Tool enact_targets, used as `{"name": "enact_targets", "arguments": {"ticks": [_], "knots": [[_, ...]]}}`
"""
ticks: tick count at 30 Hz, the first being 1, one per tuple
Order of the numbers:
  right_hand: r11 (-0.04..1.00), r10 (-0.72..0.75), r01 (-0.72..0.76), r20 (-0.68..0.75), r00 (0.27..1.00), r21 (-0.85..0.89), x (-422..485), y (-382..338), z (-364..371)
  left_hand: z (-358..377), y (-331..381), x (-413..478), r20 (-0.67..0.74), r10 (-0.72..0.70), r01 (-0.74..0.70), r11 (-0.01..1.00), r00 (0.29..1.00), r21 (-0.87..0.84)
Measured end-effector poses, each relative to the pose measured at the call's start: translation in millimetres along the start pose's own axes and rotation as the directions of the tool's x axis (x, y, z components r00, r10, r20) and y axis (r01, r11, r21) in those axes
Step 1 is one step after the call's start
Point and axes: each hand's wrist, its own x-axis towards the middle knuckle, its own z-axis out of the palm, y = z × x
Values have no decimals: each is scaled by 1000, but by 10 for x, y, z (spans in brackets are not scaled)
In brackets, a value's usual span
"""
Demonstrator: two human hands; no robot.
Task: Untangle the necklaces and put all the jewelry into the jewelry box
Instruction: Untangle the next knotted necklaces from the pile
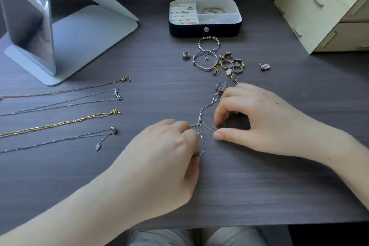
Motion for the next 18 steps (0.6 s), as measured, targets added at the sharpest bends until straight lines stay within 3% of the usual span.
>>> {"name": "enact_targets", "arguments": {"ticks": [5,7,9,12,18], "knots": [[1000,15,-14,-51,999,19,-15,-20,92,-90,-104,-14,-22,-105,103,990,994,-102],[1000,2,-1,-67,998,6,-21,-16,111,-179,-136,-2,-28,-234,220,943,972,-249],[1000,-13,13,-67,998,-7,-23,-8,122,-237,-237,14,17,-343,311,827,939,-469],[1000,-19,18,-69,997,-12,-17,2,138,-257,-455,23,49,-327,270,675,944,-687],[999,-23,21,-104,994,-24,-15,3,172,-263,-629,104,54,-318,256,640,947,-724]]}}
